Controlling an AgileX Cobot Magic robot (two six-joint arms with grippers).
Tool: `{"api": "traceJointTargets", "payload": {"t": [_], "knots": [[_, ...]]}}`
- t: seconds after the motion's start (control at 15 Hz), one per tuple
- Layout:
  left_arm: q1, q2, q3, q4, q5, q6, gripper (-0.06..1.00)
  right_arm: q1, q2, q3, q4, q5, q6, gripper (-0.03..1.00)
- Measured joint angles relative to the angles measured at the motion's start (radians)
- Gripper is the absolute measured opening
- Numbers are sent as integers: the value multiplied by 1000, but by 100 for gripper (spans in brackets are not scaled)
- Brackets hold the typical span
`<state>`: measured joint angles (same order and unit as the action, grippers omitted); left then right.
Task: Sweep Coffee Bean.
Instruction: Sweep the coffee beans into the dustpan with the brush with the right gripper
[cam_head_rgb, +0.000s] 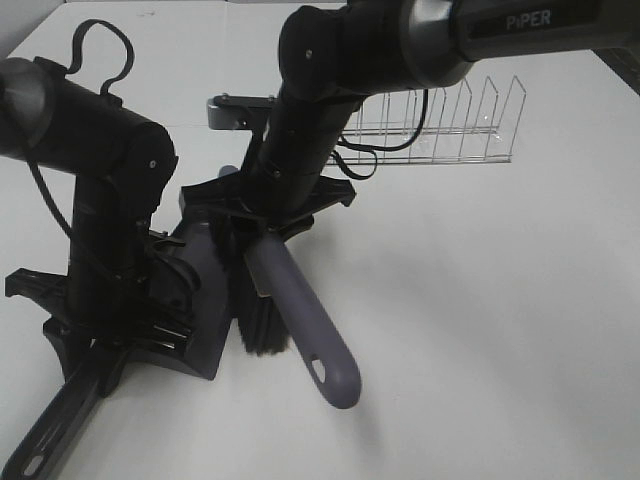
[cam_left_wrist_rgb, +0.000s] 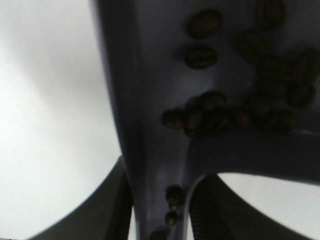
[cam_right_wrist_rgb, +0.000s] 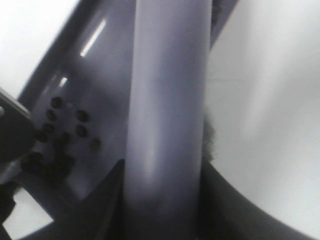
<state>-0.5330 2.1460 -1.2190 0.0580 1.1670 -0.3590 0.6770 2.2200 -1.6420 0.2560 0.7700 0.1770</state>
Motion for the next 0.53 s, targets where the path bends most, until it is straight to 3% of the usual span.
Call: {"api": "traceJointTargets", "payload": {"t": [0.13,0.53], "knots": [[0,-7,4,-1,-7,0,27,24,20,-58,8,4,-34,27],[-1,-10,6,-12,-15,1,27,4,-27,-132,-150,77,-33,27]]}}
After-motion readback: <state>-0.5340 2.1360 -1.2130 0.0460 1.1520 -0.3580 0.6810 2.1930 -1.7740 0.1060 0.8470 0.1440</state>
